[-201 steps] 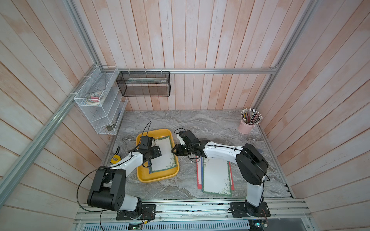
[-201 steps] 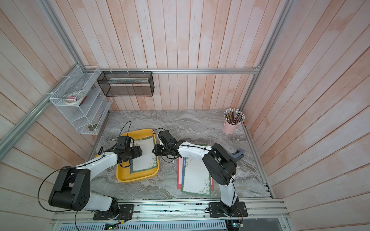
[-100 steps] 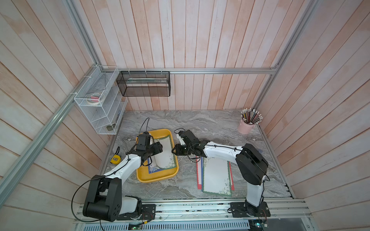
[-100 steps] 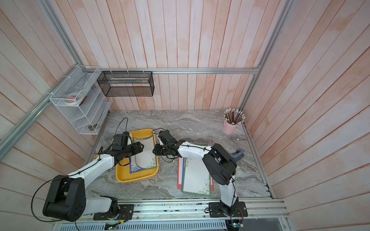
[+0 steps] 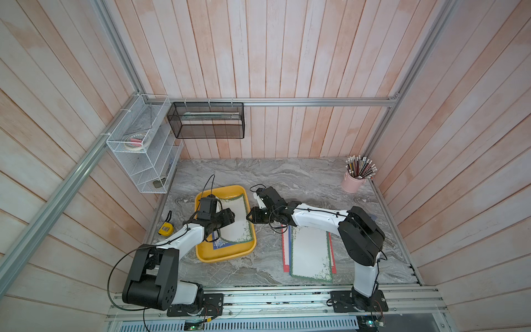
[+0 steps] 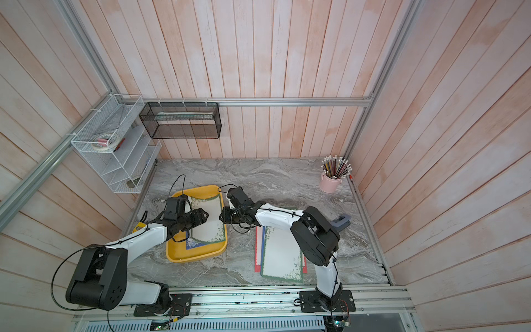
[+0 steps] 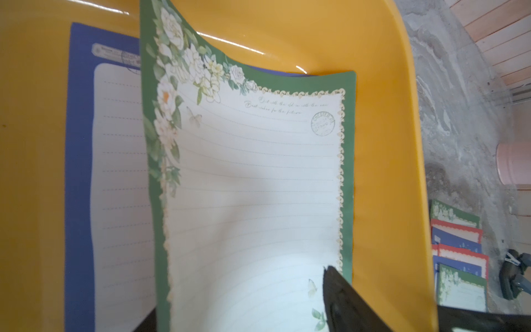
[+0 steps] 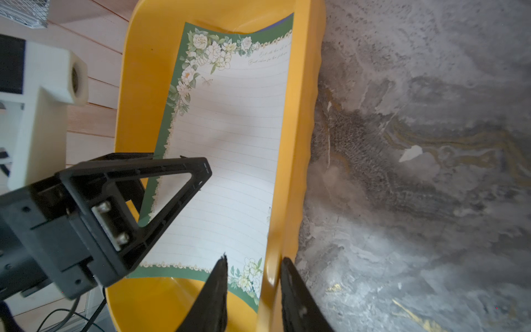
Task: Take out the stationery paper from the storage box
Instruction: Pick up the stationery paper from the storage box.
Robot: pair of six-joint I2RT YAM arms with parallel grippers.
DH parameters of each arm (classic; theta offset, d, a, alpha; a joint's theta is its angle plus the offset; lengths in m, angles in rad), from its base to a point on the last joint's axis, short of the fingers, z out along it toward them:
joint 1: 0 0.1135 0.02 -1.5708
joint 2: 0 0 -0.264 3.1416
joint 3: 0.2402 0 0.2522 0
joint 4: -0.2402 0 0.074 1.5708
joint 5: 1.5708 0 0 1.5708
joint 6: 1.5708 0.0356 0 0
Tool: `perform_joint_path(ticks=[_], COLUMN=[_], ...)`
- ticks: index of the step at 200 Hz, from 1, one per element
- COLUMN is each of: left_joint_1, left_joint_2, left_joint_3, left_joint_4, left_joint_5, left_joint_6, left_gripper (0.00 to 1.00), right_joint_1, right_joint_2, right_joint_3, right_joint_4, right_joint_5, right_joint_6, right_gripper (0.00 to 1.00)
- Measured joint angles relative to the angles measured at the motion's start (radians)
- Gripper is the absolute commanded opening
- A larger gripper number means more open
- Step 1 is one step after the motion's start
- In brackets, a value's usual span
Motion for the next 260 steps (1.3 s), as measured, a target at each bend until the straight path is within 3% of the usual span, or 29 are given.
perform_joint_path(ticks=[27,45,79,133,161,196,260], left_joint_1=[0.009,0.014,0.016,0.017,0.017,0.017,0.016], left_joint_2=[0.0,-0.007,-0.044,-0.079,-0.111,-0.257,-0.654], left_joint_3=[-0.001,-0.001,-0.001,0.013,0.059,0.109,0.127], left_joint_4=[0.011,0.012,0.01,-0.029,-0.084,-0.125,-0.008], left_joint_5=[0.008,0.017,0.021,0.026,0.042,0.067,0.215], left_joint_6=[-0.003,-0.007,-0.005,0.014,0.033,0.077,0.198], left_gripper=[0.58,0.46,0.37,0.0,0.0,0.0,0.0], right_joint_1=[0.0,0.0,0.0,0.0,0.0,0.0,0.0], right_joint_2=[0.0,0.0,0.0,-0.031,-0.092,-0.205,-0.583], right_joint_3=[0.0,0.0,0.0,-0.01,-0.01,-0.033,-0.422], right_joint_4=[0.001,0.002,0.01,0.013,0.019,0.071,0.497], right_joint_5=[0.0,0.0,0.001,0.035,0.087,0.152,0.207], right_joint_6=[0.005,0.008,0.008,-0.012,-0.046,-0.098,-0.222], right_gripper=[0.34,0.38,0.46,0.5,0.51,0.52,0.6])
